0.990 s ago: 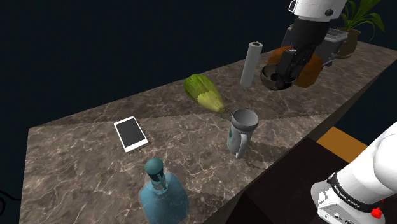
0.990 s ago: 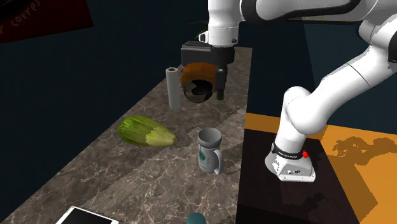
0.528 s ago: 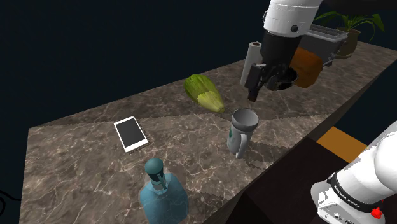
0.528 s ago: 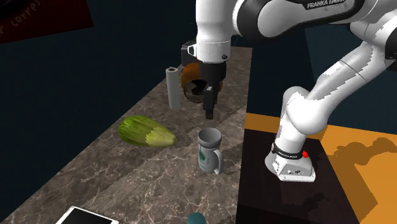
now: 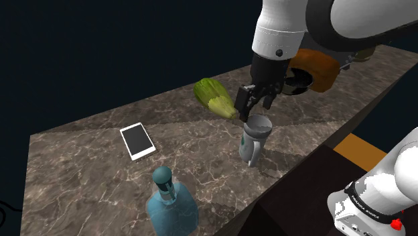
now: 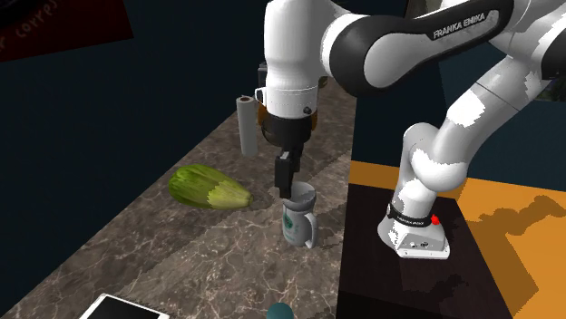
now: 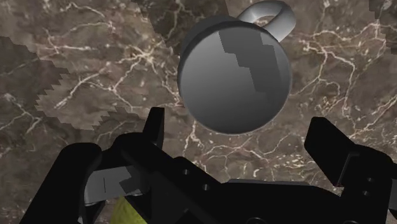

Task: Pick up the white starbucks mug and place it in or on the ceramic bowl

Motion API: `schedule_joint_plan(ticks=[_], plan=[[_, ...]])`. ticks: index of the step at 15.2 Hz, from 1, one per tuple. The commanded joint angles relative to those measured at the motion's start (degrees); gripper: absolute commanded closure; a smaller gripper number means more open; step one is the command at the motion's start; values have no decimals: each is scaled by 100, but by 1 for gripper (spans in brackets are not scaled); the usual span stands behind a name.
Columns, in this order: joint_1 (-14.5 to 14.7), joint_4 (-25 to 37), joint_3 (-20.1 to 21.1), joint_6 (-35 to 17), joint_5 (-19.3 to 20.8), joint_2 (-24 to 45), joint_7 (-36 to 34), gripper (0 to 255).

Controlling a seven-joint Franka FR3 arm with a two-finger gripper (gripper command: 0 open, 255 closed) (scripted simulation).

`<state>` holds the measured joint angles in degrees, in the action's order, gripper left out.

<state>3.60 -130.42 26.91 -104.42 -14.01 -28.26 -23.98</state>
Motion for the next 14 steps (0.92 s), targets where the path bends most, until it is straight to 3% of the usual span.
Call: schedule_joint_plan(ticks=[1, 11, 12, 14], plan=[[1, -108, 33, -147, -11, 34, -4, 0], [11, -282, 73, -348, -32, 61, -1, 0], [11, -282, 73, -348, -32, 61, -1, 255], [10, -282, 73, -348, -32, 61, -1, 255]])
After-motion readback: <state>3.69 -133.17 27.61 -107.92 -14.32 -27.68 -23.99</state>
